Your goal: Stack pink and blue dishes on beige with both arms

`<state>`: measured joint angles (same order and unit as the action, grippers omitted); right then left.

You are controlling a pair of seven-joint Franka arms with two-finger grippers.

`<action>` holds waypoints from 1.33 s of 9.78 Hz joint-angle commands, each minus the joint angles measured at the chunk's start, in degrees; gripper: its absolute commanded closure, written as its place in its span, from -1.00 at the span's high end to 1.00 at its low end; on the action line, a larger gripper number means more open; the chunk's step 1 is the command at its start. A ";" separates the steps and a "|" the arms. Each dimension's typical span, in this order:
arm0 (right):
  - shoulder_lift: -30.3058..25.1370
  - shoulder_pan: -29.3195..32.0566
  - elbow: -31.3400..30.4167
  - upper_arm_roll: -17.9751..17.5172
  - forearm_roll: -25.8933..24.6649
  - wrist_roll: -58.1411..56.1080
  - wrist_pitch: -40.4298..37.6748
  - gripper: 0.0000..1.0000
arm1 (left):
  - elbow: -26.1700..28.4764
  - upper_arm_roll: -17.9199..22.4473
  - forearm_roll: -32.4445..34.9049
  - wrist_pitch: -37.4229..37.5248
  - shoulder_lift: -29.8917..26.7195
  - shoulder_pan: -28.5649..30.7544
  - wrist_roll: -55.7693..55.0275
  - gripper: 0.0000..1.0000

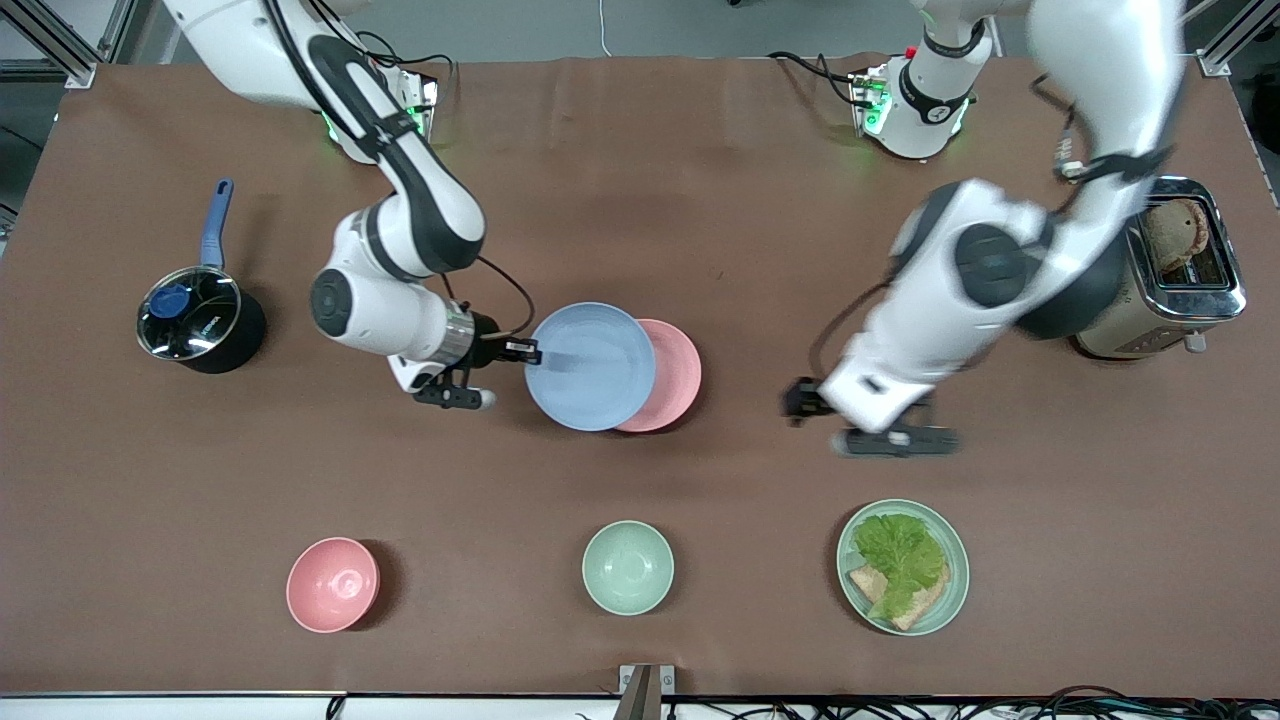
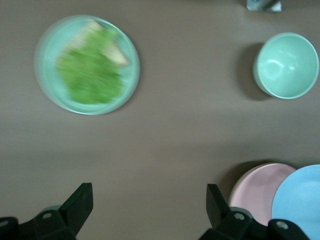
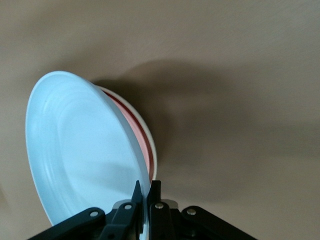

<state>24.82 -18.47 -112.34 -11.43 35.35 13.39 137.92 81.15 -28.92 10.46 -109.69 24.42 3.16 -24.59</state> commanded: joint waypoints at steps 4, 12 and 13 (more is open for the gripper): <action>2.68 -6.22 -1.12 0.09 3.85 0.41 8.22 -0.92 | -3.02 0.01 0.97 14.66 -10.94 10.53 9.64 1.00; 4.45 -6.23 -1.39 0.27 3.76 -0.03 10.00 -0.21 | 9.26 24.38 -11.43 24.08 -30.19 -3.45 24.68 1.00; 4.36 -5.88 -1.30 0.27 3.76 0.05 9.91 0.23 | 10.77 25.40 -11.61 24.08 -31.35 -4.73 23.72 1.00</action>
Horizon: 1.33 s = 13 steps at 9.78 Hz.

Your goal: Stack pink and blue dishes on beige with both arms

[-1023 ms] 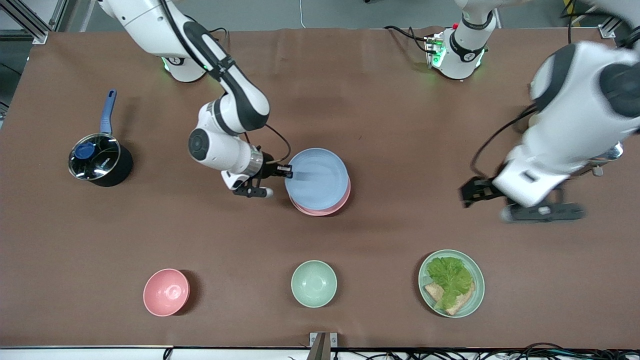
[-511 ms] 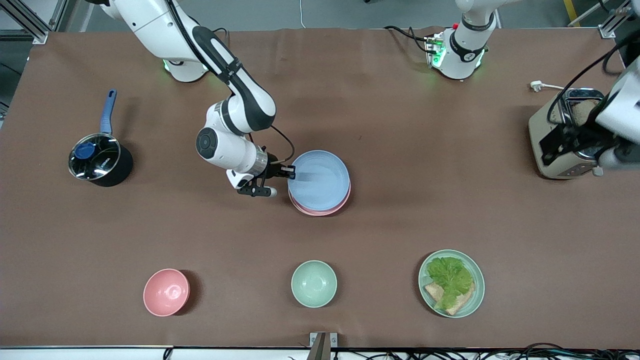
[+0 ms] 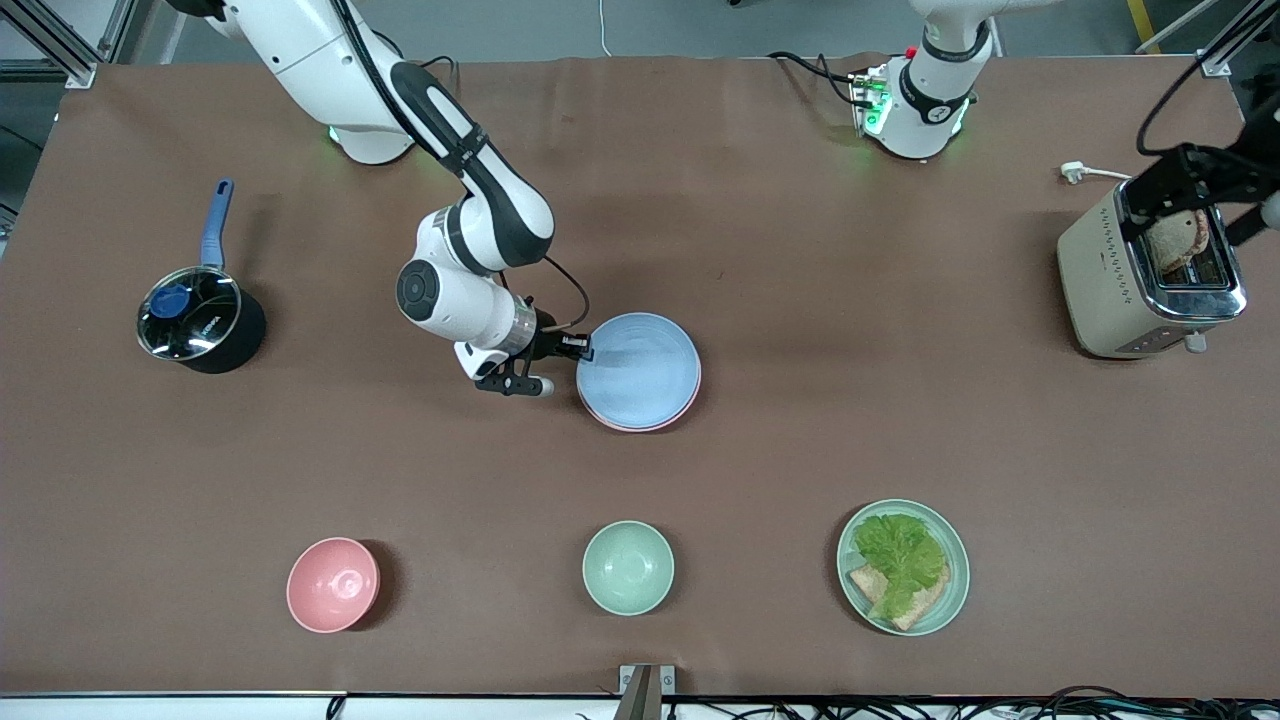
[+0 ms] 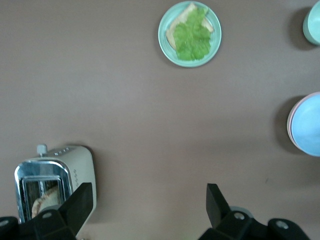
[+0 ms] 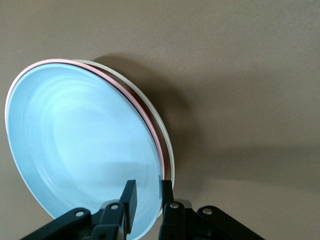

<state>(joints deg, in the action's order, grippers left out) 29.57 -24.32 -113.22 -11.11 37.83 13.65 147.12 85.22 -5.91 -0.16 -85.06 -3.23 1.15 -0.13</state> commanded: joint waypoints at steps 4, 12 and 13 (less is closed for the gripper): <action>-6.25 3.13 -0.51 0.47 0.23 -0.73 -1.38 1.00 | 5.92 2.22 -0.89 -0.63 -3.28 -3.35 -1.54 1.00; -29.47 22.04 4.55 7.81 -36.40 -2.47 -32.66 1.00 | 6.27 0.02 -0.54 0.16 -3.98 -3.08 -4.51 1.00; -29.48 22.39 9.28 10.21 -38.34 -6.75 -37.47 1.00 | 6.19 0.02 -0.54 0.16 -4.07 -3.08 -5.65 1.00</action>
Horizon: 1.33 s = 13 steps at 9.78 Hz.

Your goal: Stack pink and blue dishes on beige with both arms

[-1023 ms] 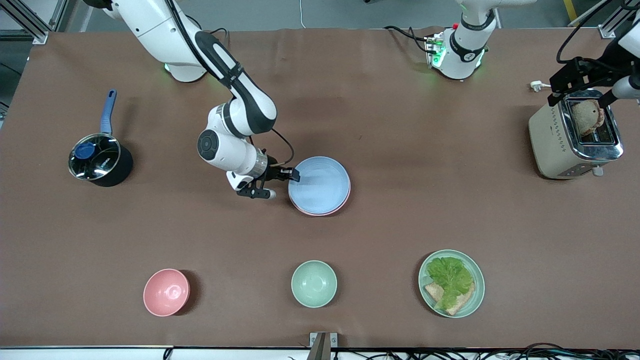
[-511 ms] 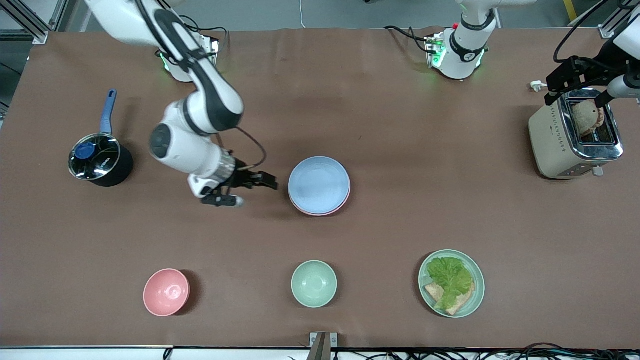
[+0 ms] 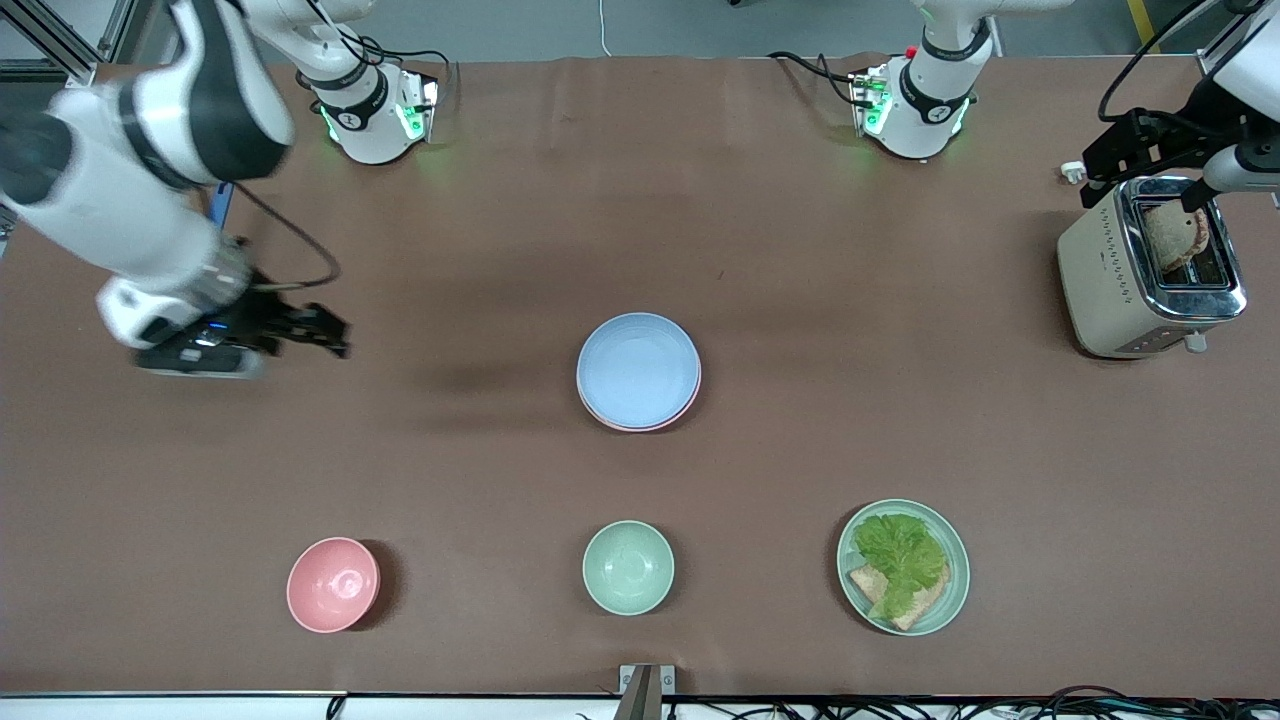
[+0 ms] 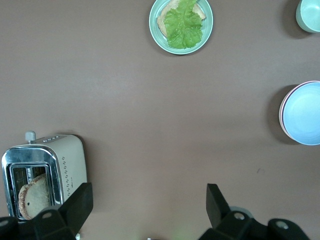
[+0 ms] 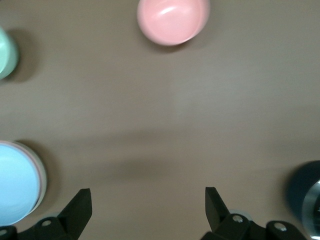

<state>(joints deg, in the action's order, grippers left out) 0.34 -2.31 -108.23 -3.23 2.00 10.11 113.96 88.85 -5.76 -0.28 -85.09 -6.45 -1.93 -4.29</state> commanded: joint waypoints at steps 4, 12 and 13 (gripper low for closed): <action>-0.51 2.13 18.47 9.99 -3.23 -10.46 -19.20 1.00 | 2.47 -0.04 -0.24 0.19 -0.41 0.00 -1.59 1.00; -1.48 4.40 22.19 8.88 -3.05 -6.33 -29.58 1.00 | 0.89 0.05 3.53 0.37 0.47 0.17 -0.45 1.00; -1.48 4.68 22.10 8.42 -3.05 -6.24 -29.76 1.00 | 0.19 -0.04 3.45 0.97 0.64 0.26 -0.37 1.00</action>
